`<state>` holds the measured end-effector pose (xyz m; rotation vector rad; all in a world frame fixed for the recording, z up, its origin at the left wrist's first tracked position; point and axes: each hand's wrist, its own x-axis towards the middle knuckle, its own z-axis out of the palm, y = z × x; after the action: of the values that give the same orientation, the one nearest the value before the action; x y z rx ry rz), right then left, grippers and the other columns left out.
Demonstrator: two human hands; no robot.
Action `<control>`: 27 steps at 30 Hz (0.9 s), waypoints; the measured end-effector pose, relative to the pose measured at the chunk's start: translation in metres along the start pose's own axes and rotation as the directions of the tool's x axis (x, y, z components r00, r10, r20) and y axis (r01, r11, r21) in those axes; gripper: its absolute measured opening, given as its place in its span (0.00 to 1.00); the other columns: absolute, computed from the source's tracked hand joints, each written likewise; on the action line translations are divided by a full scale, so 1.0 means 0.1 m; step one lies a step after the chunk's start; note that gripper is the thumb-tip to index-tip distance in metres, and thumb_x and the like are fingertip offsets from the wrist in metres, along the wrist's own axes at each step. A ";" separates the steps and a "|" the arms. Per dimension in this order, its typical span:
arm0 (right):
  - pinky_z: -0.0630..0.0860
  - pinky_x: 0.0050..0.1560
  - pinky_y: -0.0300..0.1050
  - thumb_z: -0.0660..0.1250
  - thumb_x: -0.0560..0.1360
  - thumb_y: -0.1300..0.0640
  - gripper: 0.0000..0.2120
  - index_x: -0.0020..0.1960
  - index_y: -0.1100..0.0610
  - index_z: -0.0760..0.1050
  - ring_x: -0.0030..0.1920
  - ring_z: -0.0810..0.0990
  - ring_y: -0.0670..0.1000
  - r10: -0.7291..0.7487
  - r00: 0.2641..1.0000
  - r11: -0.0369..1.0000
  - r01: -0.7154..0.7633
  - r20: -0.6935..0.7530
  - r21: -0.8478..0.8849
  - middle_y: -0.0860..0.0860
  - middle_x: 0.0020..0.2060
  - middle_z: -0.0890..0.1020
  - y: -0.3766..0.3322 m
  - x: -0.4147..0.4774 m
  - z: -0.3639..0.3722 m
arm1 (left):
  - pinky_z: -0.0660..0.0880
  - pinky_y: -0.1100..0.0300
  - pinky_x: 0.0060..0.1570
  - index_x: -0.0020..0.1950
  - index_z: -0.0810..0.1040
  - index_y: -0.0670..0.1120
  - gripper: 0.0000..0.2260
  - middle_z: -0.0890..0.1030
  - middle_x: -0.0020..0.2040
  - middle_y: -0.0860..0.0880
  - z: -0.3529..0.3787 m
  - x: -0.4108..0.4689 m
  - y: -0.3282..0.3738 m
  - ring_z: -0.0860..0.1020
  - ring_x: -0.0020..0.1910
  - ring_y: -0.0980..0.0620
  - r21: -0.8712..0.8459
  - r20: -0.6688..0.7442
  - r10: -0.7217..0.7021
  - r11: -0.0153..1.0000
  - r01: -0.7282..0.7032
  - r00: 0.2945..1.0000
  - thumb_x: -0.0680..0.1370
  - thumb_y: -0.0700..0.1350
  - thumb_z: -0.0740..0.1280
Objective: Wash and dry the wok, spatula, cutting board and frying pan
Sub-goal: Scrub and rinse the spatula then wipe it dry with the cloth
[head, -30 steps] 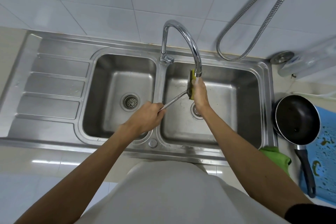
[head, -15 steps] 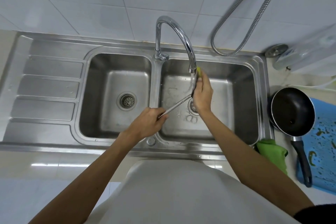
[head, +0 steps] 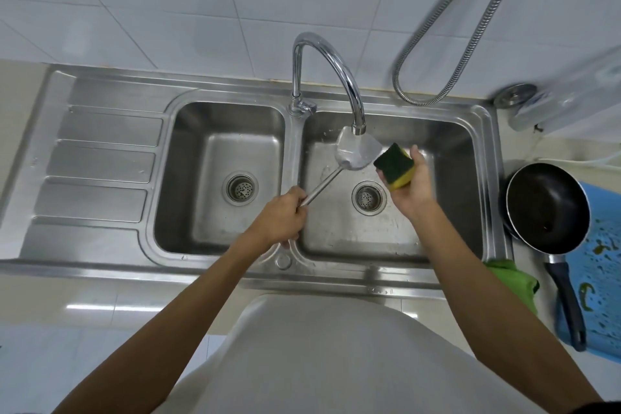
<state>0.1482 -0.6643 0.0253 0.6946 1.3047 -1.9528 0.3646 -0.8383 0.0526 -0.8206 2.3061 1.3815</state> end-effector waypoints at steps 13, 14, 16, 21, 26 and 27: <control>0.65 0.74 0.45 0.67 0.70 0.71 0.35 0.76 0.59 0.66 0.71 0.70 0.55 -0.333 0.650 -0.248 0.638 0.683 -0.729 0.56 0.71 0.73 0.25 0.08 0.03 | 0.72 0.61 0.22 0.61 0.73 0.39 0.09 0.78 0.45 0.45 0.03 -0.10 0.14 0.76 0.28 0.51 -0.372 0.114 -0.086 0.920 0.123 0.990 0.82 0.36 0.61; 0.62 0.77 0.49 0.67 0.70 0.73 0.34 0.76 0.62 0.66 0.73 0.67 0.60 -0.283 0.626 -0.357 0.634 0.726 -0.686 0.60 0.72 0.70 0.27 0.10 0.04 | 0.70 0.62 0.21 0.62 0.73 0.40 0.09 0.77 0.45 0.44 0.03 -0.11 0.15 0.75 0.28 0.50 -0.369 0.103 -0.080 0.923 0.113 0.991 0.83 0.37 0.61; 0.59 0.78 0.54 0.64 0.71 0.76 0.34 0.76 0.66 0.64 0.74 0.64 0.66 -0.206 0.583 -0.470 0.645 0.786 -0.602 0.64 0.73 0.69 0.40 0.08 0.08 | 0.67 0.62 0.20 0.61 0.73 0.39 0.08 0.75 0.42 0.42 0.04 -0.12 0.16 0.72 0.28 0.49 -0.337 0.061 -0.070 0.938 0.086 0.996 0.83 0.38 0.61; 0.60 0.77 0.60 0.59 0.75 0.76 0.33 0.79 0.63 0.60 0.77 0.60 0.63 -0.105 0.587 -0.431 0.701 0.803 -0.568 0.63 0.77 0.63 0.69 -0.04 0.09 | 0.66 0.61 0.22 0.54 0.76 0.35 0.07 0.73 0.36 0.43 0.08 -0.08 0.13 0.69 0.26 0.52 -0.284 -0.030 -0.056 0.958 0.045 0.998 0.82 0.36 0.60; 0.62 0.76 0.60 0.57 0.76 0.74 0.33 0.80 0.59 0.59 0.78 0.61 0.62 -0.221 0.744 -0.260 0.578 0.630 -0.773 0.60 0.78 0.62 0.73 -0.13 0.26 | 0.65 0.62 0.20 0.47 0.76 0.40 0.06 0.71 0.28 0.51 0.11 -0.08 0.10 0.69 0.22 0.53 -0.336 -0.018 -0.074 0.940 0.064 0.997 0.81 0.36 0.61; 0.62 0.76 0.59 0.57 0.76 0.75 0.34 0.79 0.59 0.60 0.77 0.62 0.61 -0.240 0.730 -0.174 0.616 0.640 -0.768 0.59 0.78 0.63 0.80 -0.23 0.32 | 0.66 0.62 0.19 0.48 0.76 0.38 0.06 0.71 0.28 0.49 0.12 -0.07 0.12 0.69 0.21 0.52 -0.354 -0.017 -0.085 0.932 0.074 0.996 0.81 0.36 0.60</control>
<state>0.2227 -0.7096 0.0077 -0.9428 2.4310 -0.7770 0.3625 -0.8210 0.0593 -1.0334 2.0470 1.7876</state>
